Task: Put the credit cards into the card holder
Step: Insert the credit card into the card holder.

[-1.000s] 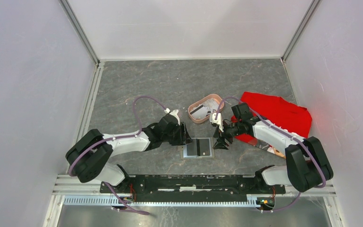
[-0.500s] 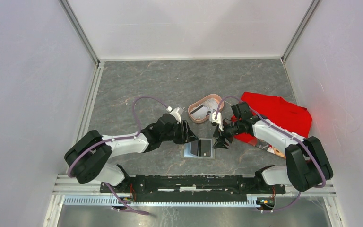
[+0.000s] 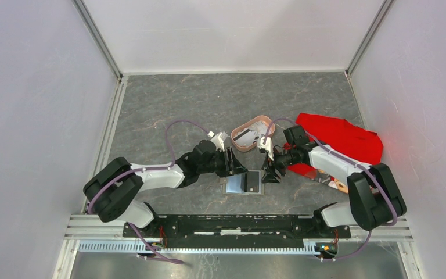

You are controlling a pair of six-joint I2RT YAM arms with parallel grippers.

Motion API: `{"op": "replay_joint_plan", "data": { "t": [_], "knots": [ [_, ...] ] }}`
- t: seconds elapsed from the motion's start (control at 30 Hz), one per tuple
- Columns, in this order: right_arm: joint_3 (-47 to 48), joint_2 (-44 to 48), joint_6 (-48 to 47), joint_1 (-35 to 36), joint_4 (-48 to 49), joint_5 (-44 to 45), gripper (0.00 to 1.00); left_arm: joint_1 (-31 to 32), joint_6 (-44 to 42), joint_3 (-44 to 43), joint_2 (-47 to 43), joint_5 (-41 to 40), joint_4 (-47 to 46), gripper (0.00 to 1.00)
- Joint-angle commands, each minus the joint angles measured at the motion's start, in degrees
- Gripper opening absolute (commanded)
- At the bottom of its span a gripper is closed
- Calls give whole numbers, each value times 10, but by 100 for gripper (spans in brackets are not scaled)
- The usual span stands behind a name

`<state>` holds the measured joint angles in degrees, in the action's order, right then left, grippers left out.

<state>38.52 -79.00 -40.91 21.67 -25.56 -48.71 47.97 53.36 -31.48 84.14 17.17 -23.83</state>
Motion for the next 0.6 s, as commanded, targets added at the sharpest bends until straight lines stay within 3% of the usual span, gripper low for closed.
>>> {"op": "replay_joint_plan", "data": {
  "t": [0.0,0.33,0.57],
  "knots": [
    [22,-10,28,-6,11,-20,65,-2,30,4,9,25,-49,52],
    [19,-39,79,-21,24,-90,22,0,45,8,28,40,-86,52],
    [14,-59,140,-21,56,-70,3,8,66,4,67,69,-137,52]
  ]
}}
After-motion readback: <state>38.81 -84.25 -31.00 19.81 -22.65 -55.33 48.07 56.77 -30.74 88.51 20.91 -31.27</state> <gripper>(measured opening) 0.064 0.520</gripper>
